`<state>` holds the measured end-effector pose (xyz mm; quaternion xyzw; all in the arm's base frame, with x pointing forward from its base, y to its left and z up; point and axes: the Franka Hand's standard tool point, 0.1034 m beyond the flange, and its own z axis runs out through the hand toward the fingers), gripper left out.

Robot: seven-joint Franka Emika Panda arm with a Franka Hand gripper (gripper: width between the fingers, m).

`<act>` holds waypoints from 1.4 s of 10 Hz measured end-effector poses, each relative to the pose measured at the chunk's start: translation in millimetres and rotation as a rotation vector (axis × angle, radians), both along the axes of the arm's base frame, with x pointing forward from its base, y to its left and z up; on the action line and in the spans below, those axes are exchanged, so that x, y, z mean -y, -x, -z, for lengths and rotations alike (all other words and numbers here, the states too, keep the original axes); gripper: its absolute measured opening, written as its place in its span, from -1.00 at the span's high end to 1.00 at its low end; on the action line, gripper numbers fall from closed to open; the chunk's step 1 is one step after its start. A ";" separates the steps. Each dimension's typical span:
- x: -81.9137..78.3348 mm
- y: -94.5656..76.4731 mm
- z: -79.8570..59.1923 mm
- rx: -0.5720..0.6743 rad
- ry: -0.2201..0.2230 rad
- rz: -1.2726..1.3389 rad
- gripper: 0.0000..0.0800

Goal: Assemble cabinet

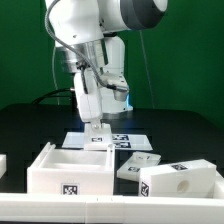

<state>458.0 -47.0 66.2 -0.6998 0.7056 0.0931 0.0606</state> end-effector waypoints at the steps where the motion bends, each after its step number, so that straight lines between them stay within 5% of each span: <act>1: 0.0 0.2 0.4 -0.001 0.000 0.000 0.84; 14: -5.1 -2.7 0.0 -0.022 0.000 0.088 0.84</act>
Offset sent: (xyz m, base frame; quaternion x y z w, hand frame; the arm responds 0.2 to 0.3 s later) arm 0.0045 -0.0021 0.0022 0.0020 -0.0091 -0.0024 1.0000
